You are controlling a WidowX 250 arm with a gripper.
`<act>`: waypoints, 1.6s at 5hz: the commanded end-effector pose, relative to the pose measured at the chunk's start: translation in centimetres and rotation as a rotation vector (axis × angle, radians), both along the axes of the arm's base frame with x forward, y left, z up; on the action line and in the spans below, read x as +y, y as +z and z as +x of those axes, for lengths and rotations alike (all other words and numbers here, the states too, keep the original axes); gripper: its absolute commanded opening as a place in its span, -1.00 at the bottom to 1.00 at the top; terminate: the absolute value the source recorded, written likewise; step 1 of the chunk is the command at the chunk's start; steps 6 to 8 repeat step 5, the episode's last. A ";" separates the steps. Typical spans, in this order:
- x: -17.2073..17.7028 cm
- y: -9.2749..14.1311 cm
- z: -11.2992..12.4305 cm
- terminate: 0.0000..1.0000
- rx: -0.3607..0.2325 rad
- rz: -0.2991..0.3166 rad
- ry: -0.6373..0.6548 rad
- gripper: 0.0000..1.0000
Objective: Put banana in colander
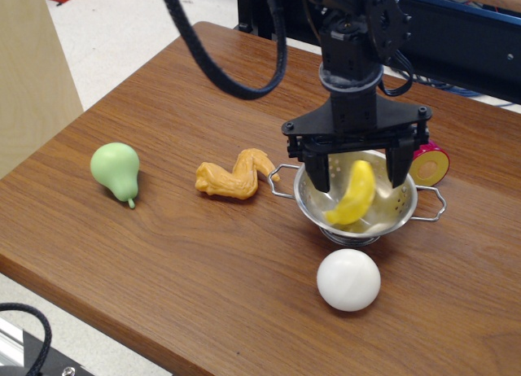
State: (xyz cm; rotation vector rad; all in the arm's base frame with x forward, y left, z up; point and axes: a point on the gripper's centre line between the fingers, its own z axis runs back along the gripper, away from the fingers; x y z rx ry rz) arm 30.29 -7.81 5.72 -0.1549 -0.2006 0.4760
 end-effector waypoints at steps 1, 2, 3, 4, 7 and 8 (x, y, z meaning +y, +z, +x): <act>1.5 4.1 0.8 -1.00 -0.110 -0.005 0.057 1.00; 1.5 4.1 0.8 -1.00 -0.110 -0.005 0.057 1.00; 1.5 4.1 0.8 -1.00 -0.110 -0.005 0.057 1.00; 1.5 4.1 0.8 -1.00 -0.110 -0.005 0.057 1.00; 1.5 4.1 0.8 1.00 -0.110 -0.005 0.057 1.00; 1.5 4.1 0.8 1.00 -0.110 -0.005 0.057 1.00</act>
